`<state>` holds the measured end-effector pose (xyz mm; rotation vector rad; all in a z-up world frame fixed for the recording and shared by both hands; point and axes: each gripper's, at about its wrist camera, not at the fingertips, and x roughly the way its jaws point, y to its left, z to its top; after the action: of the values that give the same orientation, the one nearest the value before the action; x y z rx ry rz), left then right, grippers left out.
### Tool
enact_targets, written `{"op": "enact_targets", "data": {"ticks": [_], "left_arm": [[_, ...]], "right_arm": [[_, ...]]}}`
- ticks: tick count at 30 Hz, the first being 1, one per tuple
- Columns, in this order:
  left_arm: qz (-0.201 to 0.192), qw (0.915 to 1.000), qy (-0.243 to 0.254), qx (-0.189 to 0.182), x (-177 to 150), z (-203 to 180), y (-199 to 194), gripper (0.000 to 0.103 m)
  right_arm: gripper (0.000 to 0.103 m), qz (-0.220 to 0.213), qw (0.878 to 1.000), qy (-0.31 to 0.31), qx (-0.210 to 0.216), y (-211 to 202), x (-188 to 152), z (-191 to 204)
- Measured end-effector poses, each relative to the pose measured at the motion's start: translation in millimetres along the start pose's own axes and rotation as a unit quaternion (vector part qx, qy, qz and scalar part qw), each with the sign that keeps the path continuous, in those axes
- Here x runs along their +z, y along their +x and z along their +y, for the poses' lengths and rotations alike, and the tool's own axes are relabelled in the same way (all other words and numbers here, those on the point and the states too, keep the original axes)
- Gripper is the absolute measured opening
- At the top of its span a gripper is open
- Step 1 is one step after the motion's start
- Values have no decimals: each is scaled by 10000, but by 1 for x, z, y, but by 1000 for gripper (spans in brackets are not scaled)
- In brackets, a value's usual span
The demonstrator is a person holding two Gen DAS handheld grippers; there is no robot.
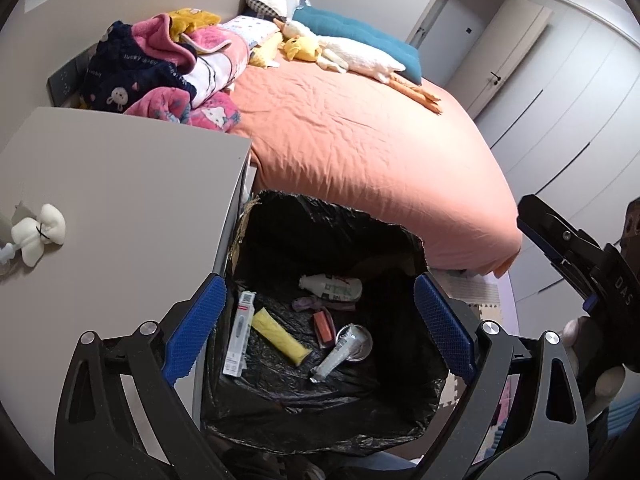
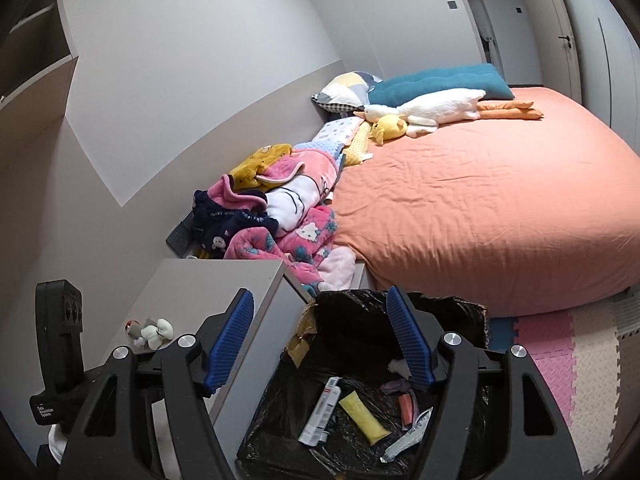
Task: Collect trash
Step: 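Carry both boxes over the bin and open both tools, then move both tools back over the table toward the measuring cup and foam toy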
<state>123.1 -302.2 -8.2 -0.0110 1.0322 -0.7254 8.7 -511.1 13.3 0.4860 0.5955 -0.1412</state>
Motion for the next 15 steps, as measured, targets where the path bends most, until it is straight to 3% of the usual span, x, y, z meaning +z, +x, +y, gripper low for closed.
{"op": "enact_targets", "data": {"ticks": [15], "left_arm": [[-157, 9985, -418, 318, -3, 41, -18, 92]], "right_arm": [[70, 344, 9979, -337, 422, 30, -7, 39]]}}
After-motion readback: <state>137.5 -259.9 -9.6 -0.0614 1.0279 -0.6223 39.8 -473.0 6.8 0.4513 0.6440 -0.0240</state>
